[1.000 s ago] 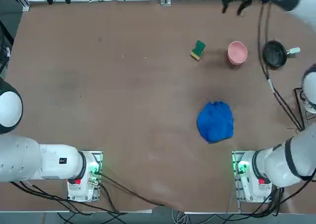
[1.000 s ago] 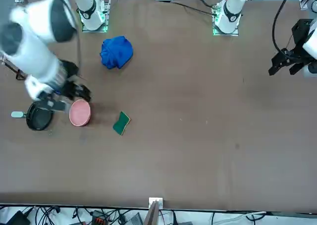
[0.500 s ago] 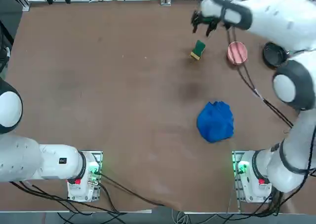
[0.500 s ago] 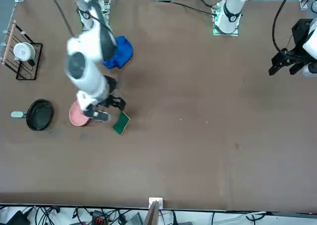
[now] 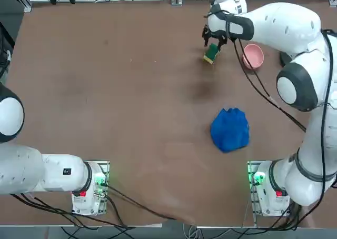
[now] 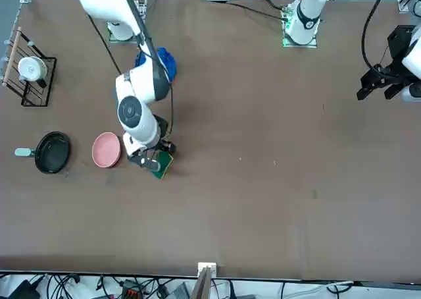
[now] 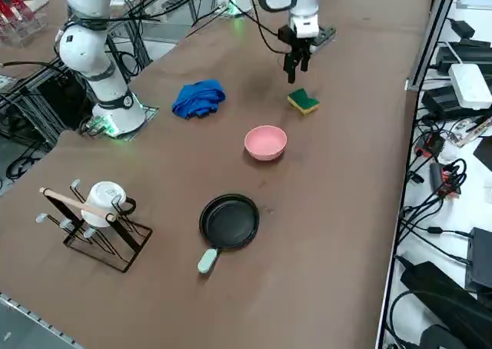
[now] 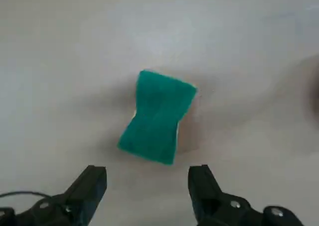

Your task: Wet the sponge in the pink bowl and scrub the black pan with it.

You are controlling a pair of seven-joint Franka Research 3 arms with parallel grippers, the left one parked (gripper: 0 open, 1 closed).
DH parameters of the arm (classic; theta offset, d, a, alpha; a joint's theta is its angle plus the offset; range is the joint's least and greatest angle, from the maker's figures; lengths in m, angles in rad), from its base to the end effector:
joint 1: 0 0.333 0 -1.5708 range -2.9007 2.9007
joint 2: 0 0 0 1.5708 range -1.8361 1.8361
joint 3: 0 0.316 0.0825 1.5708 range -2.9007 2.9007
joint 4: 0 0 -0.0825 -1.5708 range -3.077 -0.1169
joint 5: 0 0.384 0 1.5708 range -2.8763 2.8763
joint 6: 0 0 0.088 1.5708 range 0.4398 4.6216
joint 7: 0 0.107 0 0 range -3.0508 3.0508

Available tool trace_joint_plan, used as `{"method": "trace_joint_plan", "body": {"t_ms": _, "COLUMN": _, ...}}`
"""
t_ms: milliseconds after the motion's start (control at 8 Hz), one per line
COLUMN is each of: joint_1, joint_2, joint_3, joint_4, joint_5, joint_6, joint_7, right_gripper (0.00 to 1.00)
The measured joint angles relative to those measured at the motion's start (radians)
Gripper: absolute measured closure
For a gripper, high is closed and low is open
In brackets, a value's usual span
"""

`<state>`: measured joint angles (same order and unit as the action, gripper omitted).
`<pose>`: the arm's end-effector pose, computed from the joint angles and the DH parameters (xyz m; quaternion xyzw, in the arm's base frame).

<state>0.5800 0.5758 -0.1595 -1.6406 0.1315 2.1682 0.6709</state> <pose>0.6140 0.2942 0.2808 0.9883 -0.1509 -0.0220 0.0016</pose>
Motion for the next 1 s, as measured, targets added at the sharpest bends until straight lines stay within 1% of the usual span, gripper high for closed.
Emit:
{"method": "trace_joint_plan", "body": {"t_ms": 625, "joint_1": -0.015, "joint_2": 0.081, "joint_3": -0.013, "joint_4": -0.001, "joint_5": 0.000, "joint_6": 0.095, "joint_7": 0.015, "right_gripper": 0.00}}
{"method": "trace_joint_plan", "body": {"t_ms": 1000, "joint_1": -0.028, "joint_2": 0.105, "joint_3": -0.013, "joint_4": -0.001, "joint_5": 0.000, "joint_6": 0.133, "joint_7": 0.019, "right_gripper": 0.00}}
